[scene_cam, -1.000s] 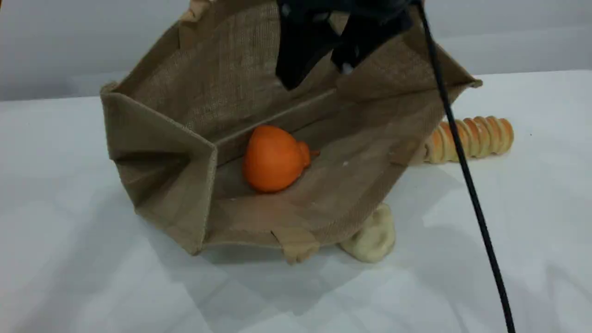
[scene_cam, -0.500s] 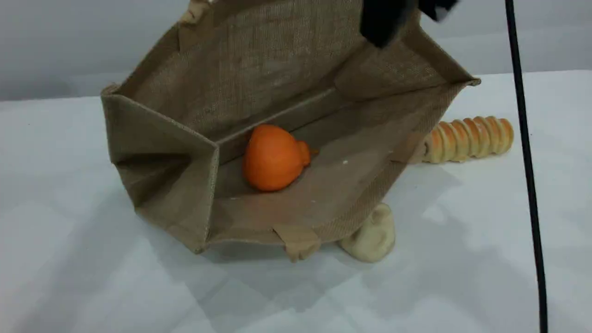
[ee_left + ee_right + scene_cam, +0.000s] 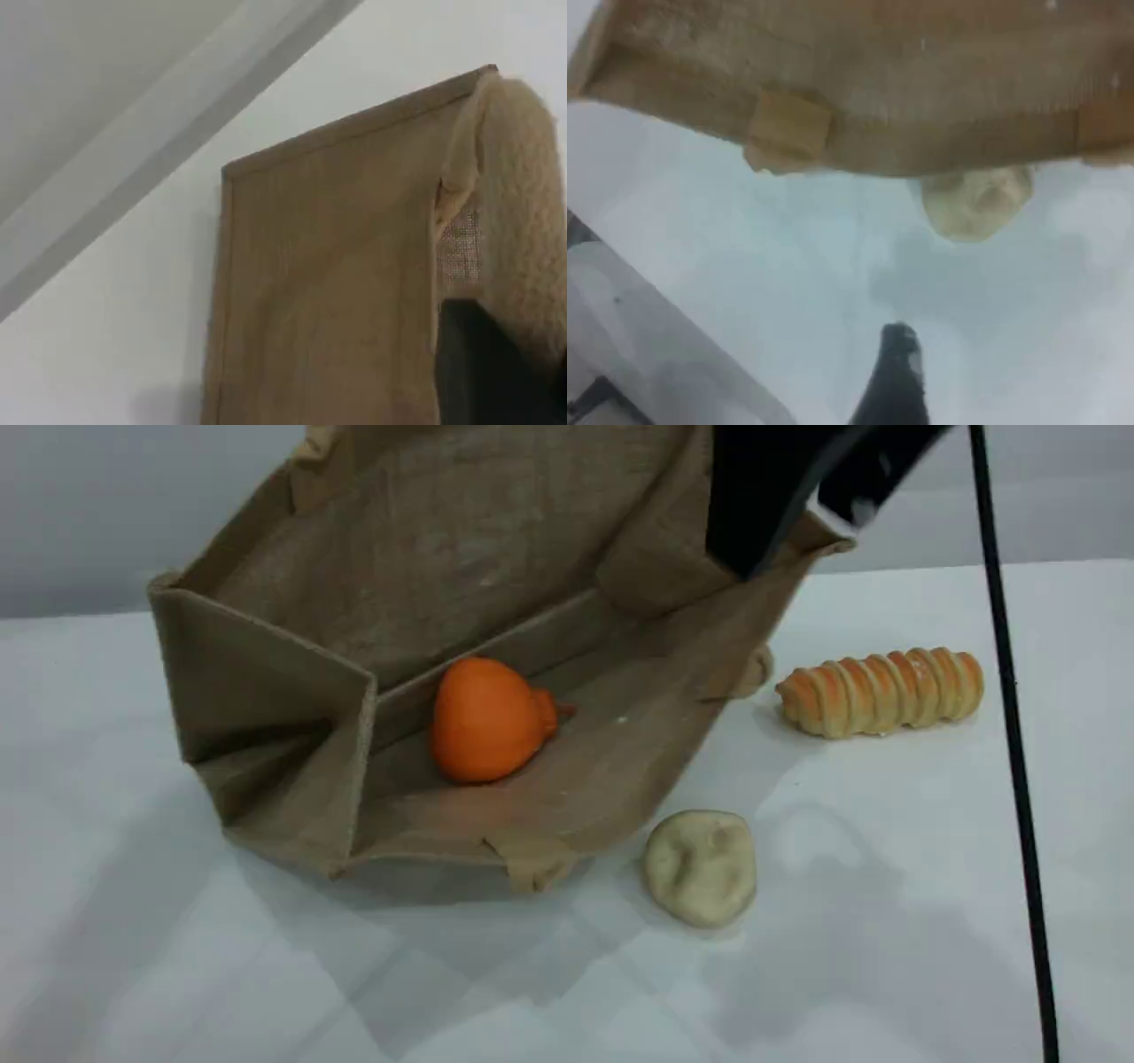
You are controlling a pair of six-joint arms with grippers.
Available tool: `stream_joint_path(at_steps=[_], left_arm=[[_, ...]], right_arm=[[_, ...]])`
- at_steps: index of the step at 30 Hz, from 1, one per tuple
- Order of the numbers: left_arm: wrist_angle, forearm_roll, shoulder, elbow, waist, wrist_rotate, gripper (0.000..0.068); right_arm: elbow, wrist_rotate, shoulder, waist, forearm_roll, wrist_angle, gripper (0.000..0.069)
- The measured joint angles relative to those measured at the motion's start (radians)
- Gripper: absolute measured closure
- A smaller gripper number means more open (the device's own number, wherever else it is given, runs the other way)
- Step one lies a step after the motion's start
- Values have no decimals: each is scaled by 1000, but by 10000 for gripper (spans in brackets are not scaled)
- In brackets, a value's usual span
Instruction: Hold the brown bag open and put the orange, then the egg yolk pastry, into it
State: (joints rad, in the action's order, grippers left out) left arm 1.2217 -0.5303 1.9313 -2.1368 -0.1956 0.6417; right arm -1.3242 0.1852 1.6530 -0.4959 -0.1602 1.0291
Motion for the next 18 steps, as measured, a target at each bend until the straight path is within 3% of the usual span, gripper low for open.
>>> stream_joint_path(at_steps=[9,18], left_arm=[[0,-3,0,0,63,-23,601],[0,-52,0,0,64,-20,601]], right_arm=[[44,1,127,0,-38,-129,130],[44,6,319,0,-35,-248,130]])
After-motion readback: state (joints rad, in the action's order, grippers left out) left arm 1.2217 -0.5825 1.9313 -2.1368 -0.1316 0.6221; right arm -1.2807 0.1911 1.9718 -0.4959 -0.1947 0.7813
